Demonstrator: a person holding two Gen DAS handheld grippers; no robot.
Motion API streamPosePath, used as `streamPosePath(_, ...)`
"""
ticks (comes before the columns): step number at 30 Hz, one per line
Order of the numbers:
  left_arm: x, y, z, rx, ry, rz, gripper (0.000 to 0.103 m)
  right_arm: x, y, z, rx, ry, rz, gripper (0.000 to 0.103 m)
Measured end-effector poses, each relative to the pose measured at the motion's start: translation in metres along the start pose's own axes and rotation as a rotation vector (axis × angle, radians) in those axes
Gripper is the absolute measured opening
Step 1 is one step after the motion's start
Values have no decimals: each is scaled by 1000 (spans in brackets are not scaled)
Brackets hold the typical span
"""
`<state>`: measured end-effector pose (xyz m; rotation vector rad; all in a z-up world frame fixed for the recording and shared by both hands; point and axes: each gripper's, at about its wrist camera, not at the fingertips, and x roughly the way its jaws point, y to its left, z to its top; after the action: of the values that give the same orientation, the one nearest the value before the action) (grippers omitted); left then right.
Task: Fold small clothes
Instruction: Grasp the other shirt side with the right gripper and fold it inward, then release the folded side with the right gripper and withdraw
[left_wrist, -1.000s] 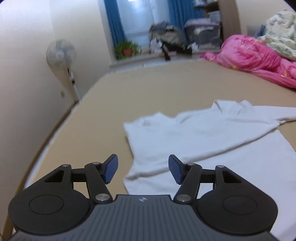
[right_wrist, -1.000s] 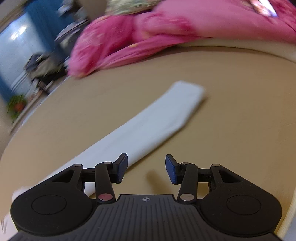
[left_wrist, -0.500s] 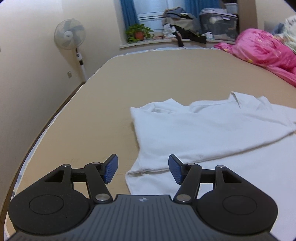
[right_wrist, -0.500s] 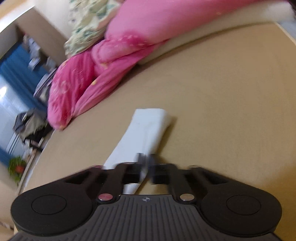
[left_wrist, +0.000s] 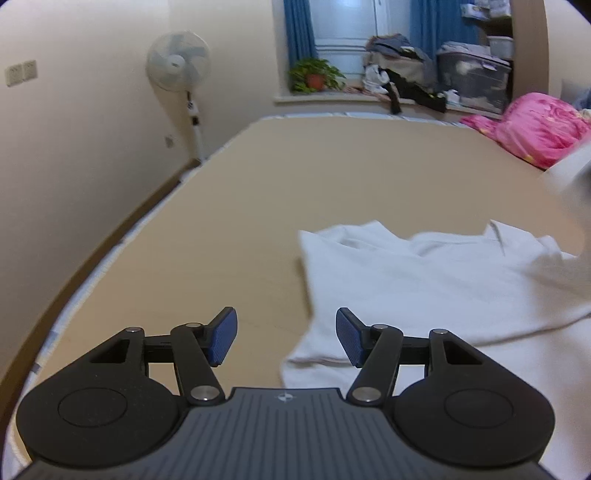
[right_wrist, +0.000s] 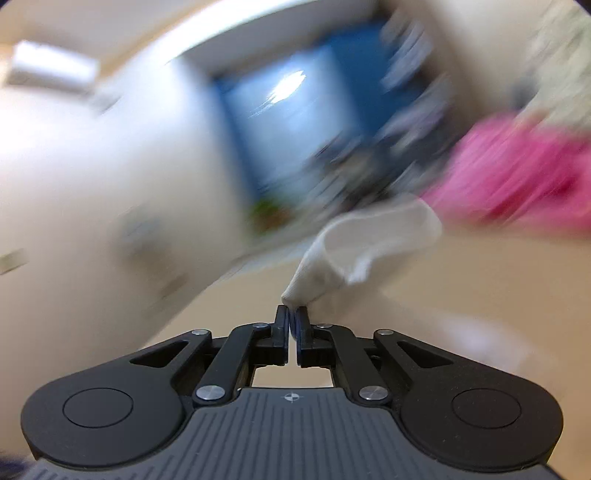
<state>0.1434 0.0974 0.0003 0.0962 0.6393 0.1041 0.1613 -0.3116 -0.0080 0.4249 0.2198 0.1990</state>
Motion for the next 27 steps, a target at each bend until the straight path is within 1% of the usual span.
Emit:
streamPosePath(1, -1, 2, 0, -4, 1, -6, 65, 19, 29, -32, 38, 138, 71, 23)
streamPosePath(2, -1, 4, 0, -10, 8, -14, 65, 34, 49, -60, 48, 256, 105, 27)
streamPosePath(3, -1, 5, 0, -12, 20, -24, 65, 44, 66, -85, 38, 369, 125, 27)
streamPosePath(4, -1, 5, -1, -12, 29, -31, 63, 50, 79, -107, 23, 476, 122, 27)
streamPosePath(5, -2, 7, -1, -14, 35, -45, 59, 49, 86, -120, 14, 552, 111, 27)
streamPosePath(6, -2, 7, 0, -16, 37, -60, 55, 45, 88, -124, 8, 593, 120, 27)
streamPosePath(7, -1, 8, 1, -20, 40, -83, 45, 36, 88, -123, -7, 610, 147, 27)
streamPosePath(8, 1, 9, 2, -27, 45, -113, 32, 22, 84, -115, -50, 611, 170, 27)
streamPosePath(10, 10, 12, 6, -69, 72, -170, 17, -4, 72, -92, -159, 590, 162, 28)
streamPosePath(13, 37, 14, 13, -184, 162, -275, 17, -39, 35, -51, -264, 523, 127, 30)
streamPosePath(14, 48, 13, 15, -225, 192, -324, 17, -52, 19, -38, -311, 485, 91, 32)
streamPosePath(15, 57, 11, 16, -254, 207, -350, 17, -60, 8, -32, -343, 452, 49, 32)
streamPosePath(16, 66, 6, 17, -280, 216, -362, 18, -69, -9, -26, -362, 410, -21, 33)
streamPosePath(17, 76, 2, 18, -305, 227, -374, 20, -75, -25, -24, -346, 378, -87, 33)
streamPosePath(18, 86, 0, 18, -328, 243, -390, 22, -80, -41, -24, -307, 353, -135, 33)
streamPosePath(19, 95, -2, 17, -347, 260, -405, 26, -84, -62, -26, -223, 331, -190, 33)
streamPosePath(20, 106, -6, 15, -364, 288, -421, 31, -83, -77, -29, -146, 347, -233, 33)
streamPosePath(21, 115, -8, 14, -373, 308, -422, 32, -79, -90, -28, -60, 381, -279, 33)
streamPosePath(23, 129, -13, 9, -377, 330, -397, 32, -85, -107, -20, 110, 285, -285, 33)
streamPosePath(24, 134, -16, 8, -377, 340, -391, 32, -84, -110, -19, 135, 271, -291, 33)
streamPosePath(25, 137, -19, 5, -377, 344, -395, 31, -82, -112, -19, 126, 269, -306, 33)
streamPosePath(26, 138, -27, 6, -362, 339, -395, 27, -78, -113, -21, 99, 279, -340, 33)
streamPosePath(27, 137, -33, 8, -323, 323, -386, 20, -75, -115, -23, 90, 284, -360, 34)
